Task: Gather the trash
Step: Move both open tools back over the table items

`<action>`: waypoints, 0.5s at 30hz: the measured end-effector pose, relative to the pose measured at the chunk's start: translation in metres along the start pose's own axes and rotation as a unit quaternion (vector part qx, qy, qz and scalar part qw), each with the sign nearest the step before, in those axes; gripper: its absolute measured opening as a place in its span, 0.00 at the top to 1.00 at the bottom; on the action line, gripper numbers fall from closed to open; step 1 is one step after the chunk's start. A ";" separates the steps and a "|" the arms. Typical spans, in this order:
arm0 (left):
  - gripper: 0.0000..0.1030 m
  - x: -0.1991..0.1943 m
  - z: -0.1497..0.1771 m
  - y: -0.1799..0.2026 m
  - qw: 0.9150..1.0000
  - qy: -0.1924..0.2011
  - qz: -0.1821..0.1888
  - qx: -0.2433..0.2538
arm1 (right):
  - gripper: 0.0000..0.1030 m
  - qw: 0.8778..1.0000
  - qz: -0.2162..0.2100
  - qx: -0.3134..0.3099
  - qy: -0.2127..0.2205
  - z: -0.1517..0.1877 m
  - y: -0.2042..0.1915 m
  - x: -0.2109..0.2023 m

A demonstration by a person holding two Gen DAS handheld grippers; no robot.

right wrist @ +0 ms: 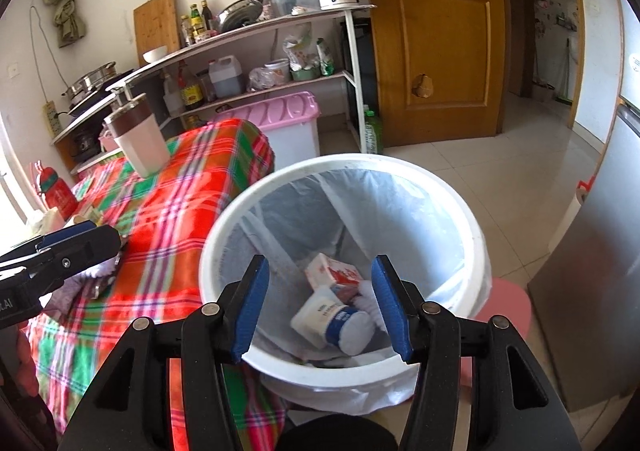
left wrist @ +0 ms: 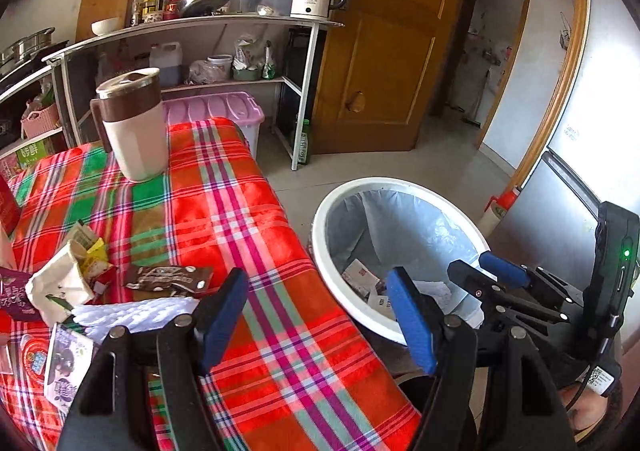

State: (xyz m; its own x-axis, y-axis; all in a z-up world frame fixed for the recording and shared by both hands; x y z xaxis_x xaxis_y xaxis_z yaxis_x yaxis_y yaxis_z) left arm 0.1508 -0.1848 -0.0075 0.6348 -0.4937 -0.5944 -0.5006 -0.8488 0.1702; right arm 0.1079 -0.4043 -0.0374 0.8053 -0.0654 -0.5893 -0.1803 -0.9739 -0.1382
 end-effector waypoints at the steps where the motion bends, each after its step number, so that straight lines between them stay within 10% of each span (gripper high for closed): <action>1: 0.28 -0.004 0.001 -0.003 1.000 0.002 -0.001 -0.001 | 0.47 1.000 -0.004 -0.002 0.002 -0.001 -0.004 -0.002; 15: 0.26 -0.063 0.031 -0.097 0.995 0.023 -0.093 -0.037 | 0.47 0.996 -0.078 -0.046 0.004 0.005 -0.084 -0.006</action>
State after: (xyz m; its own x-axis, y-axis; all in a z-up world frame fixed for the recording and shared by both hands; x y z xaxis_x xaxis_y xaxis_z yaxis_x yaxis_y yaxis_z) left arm 0.1409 -0.0657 -0.0112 0.7393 -0.3330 -0.5853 -0.3276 -0.9372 0.1194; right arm 0.1154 -0.3209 -0.0265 0.8240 0.0859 -0.5600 -0.0017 -0.9881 -0.1539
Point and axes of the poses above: each gripper's, at about its wrist camera, not at the fingertips, and x roughly the way its jaws point, y to its right, z to its underside, the point moved 6 cm from there along x, roughly the way its jaws point, and after that the axes turned 5 degrees about y, right-handed, at the moved point
